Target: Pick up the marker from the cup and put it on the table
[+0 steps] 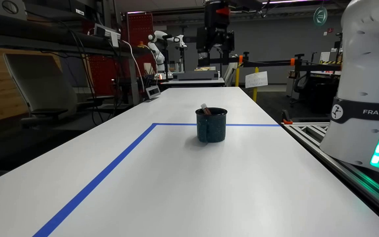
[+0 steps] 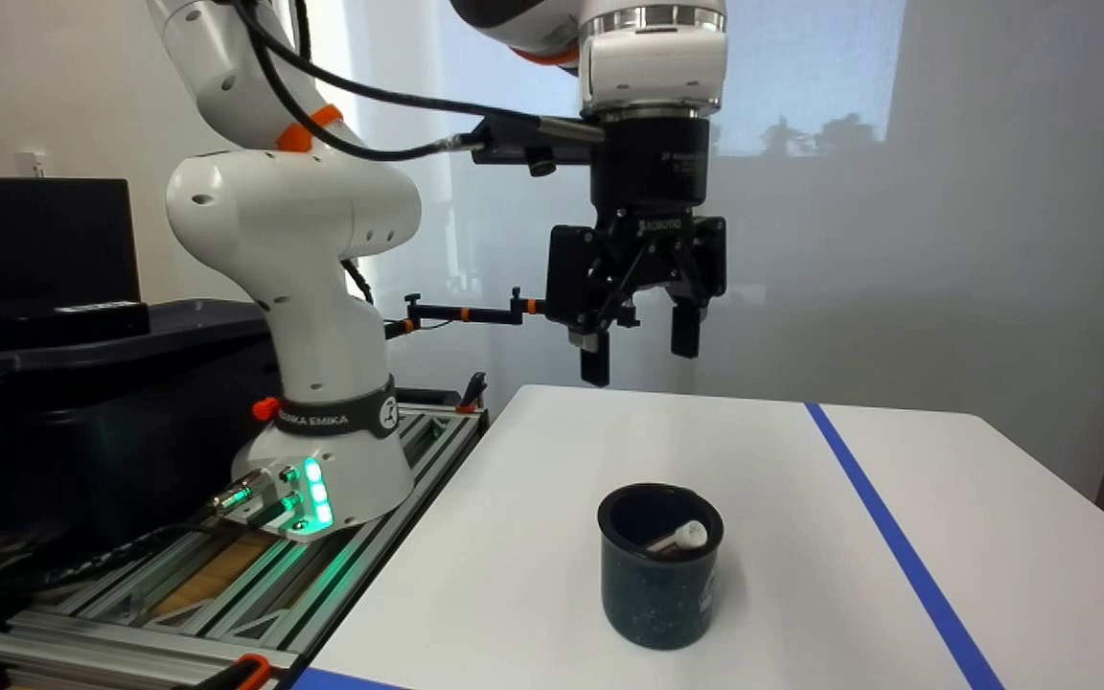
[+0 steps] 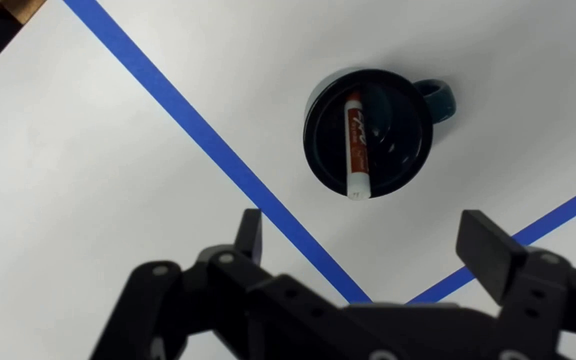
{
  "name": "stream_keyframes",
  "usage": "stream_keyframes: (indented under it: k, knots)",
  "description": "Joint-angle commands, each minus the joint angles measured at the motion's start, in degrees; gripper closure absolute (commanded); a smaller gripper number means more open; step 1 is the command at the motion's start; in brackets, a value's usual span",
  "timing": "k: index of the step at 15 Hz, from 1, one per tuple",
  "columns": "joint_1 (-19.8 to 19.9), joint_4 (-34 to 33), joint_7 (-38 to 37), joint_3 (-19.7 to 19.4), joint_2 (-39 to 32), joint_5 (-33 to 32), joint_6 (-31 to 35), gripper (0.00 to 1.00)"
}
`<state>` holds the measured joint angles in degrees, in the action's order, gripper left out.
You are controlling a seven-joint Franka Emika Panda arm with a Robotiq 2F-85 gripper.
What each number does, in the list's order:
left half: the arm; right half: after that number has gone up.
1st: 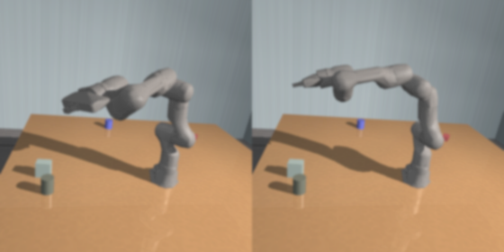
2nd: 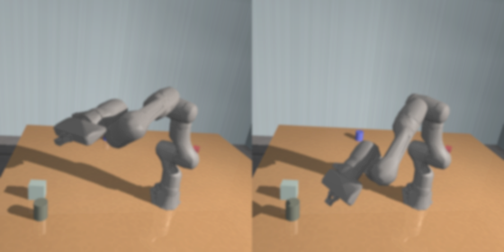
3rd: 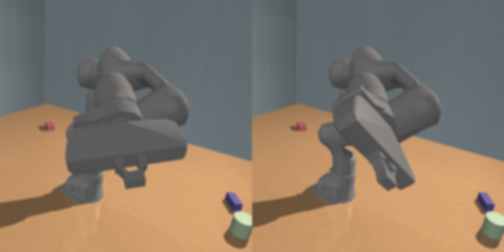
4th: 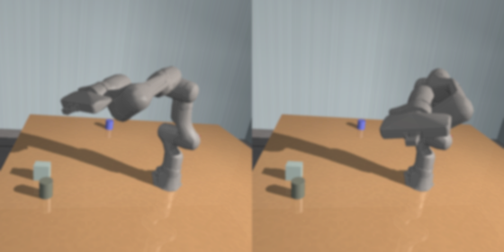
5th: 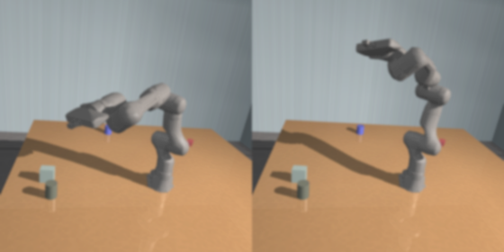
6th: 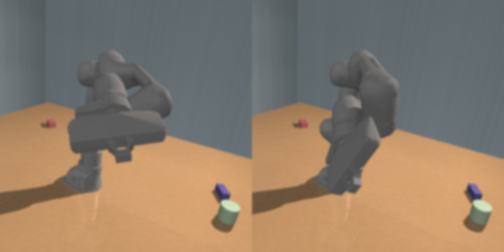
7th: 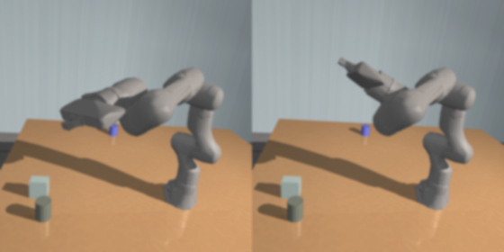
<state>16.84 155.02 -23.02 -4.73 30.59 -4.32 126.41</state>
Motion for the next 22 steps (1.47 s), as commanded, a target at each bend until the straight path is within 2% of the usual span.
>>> stream_keyframes:
  k: [1, 8, 20, 22]
  knots:
    - [1.75, 2.81, -7.74, 2.78, 0.04, -0.12, 4.36, 0.00]
    - [2.47, 2.84, -14.47, 5.17, -6.02, -1.42, 13.62, 0.00]
    - [2.18, 2.80, -21.71, 5.82, -13.06, -6.22, 18.54, 0.00]
    - [2.02, 2.80, -22.63, 5.75, -13.93, -6.78, 19.76, 0.13]
